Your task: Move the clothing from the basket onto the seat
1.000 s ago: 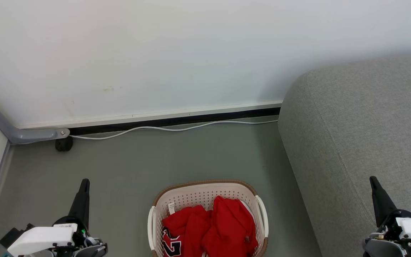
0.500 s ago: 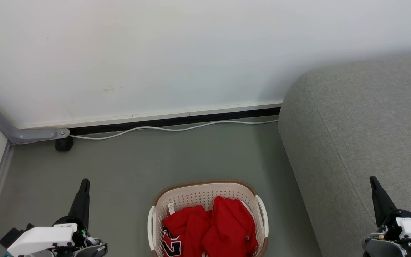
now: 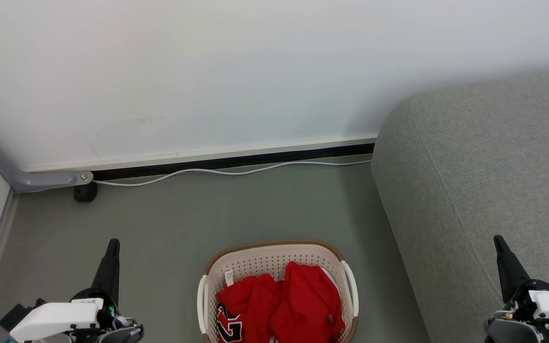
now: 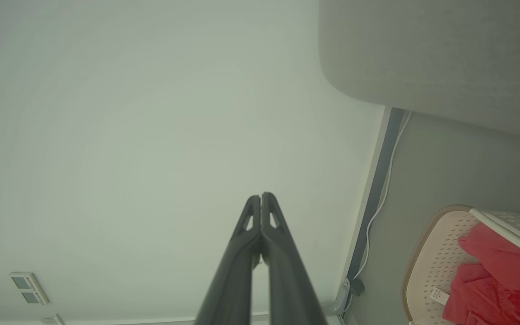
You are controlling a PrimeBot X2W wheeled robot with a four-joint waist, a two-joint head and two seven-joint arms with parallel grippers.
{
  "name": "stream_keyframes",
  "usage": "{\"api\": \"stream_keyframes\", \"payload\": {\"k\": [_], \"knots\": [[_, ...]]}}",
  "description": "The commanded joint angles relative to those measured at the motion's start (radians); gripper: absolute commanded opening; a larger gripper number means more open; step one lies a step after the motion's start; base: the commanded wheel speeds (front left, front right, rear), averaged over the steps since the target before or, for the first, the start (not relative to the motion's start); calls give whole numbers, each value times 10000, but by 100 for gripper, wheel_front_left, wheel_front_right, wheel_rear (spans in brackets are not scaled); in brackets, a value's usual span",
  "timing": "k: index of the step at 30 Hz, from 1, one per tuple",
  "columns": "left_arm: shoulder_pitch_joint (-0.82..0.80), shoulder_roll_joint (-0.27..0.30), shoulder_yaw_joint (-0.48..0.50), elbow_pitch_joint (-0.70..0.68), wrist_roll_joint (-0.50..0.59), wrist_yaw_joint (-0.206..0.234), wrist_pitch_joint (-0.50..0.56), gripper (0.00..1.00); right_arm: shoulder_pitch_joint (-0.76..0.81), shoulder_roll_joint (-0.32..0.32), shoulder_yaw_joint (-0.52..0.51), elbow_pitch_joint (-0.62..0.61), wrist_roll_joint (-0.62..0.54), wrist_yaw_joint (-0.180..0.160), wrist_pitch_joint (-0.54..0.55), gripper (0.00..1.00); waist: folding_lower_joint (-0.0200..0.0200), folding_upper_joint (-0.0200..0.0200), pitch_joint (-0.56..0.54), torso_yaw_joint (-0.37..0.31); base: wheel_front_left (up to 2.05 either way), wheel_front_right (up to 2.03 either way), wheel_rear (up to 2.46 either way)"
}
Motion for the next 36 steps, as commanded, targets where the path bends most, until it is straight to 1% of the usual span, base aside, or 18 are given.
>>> {"api": "stream_keyframes", "payload": {"k": [1, 4, 5, 9, 11, 16, 20, 29, 36], "knots": [[-546, 173, 323, -272, -49, -85, 60, 0, -364, -104, 177, -307, 118, 16, 75, 0, 0, 0, 0, 0, 0, 0, 0], [-546, 173, 323, -272, -49, -85, 60, 0, -364, -104, 177, -307, 118, 16, 75, 0, 0, 0, 0, 0, 0, 0, 0], [-2, 1, 2, -1, 0, 0, -2, 100, -3, 0, 2, -1, -1, 0, 1, 100, 0, 0, 0, 0, 0, 0, 0], [323, -181, -26, 441, 8, 6, -23, 100, 277, 139, 71, 408, -16, 0, -3, 100, 0, 0, 6, 0, 0, 0, 0], [260, -175, -39, 446, 29, 4, -72, 100, 209, 119, 85, 390, -28, 0, -8, 100, 1, 0, 30, 0, 0, 0, 0], [127, -160, -83, 494, 68, 0, -214, 100, 58, 69, 140, 390, -65, 1, -38, 100, 22, 0, 7, -8, 0, 0, 0], [35, -133, -123, 524, 108, -2, -329, 100, -59, 15, 207, 416, -123, 1, -98, 100, 2, 0, 36, -16, 0, 0, 0], [-239, -42, -221, 622, 422, -9, -610, 100, -404, -205, 502, 523, -354, 3, -386, 100, 0, 0, 91, -36, 0, 0, 0], [-448, -21, -75, 666, 1226, -14, -817, 100, -710, -489, 952, 673, -710, 3, -757, 100, 0, 0, 124, -55, 0, 0, 0]]}}
